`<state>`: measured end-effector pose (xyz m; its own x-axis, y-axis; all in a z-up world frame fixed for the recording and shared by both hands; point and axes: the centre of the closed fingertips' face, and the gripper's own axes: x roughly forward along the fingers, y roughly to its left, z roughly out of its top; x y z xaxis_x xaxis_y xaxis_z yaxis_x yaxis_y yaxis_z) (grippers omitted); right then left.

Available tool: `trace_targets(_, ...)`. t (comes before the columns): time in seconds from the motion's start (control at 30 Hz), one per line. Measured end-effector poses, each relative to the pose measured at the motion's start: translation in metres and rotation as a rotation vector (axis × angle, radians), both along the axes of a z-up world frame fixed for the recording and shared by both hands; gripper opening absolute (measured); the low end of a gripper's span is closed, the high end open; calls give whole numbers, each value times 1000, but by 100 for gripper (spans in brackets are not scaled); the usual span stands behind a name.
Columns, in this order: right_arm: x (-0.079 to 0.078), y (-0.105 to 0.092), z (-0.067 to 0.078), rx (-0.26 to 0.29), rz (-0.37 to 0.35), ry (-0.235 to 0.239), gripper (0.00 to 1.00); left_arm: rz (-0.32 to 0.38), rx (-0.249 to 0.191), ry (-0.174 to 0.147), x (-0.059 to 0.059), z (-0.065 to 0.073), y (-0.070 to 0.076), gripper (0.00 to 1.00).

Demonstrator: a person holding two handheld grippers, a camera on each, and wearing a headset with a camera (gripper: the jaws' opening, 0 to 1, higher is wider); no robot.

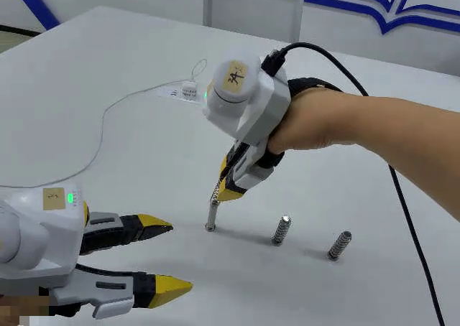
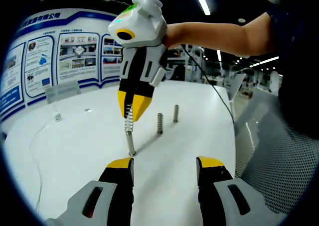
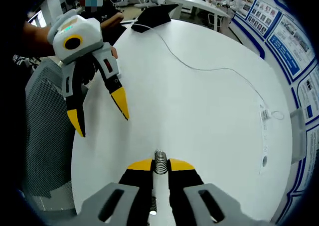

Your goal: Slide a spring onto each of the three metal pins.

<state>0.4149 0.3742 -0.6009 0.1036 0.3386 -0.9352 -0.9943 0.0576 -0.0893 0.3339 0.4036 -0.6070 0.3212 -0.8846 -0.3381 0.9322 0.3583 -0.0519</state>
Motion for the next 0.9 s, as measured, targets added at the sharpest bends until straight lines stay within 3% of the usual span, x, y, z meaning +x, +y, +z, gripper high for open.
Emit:
trace_targets(0.63,0,3,-36,-116,2,8,12,7,5,8,-1,-3,5,50)
trace_targets(0.9,-2,4,-50,-128,-4,32,12,12,7,14,-1,-4,9,49)
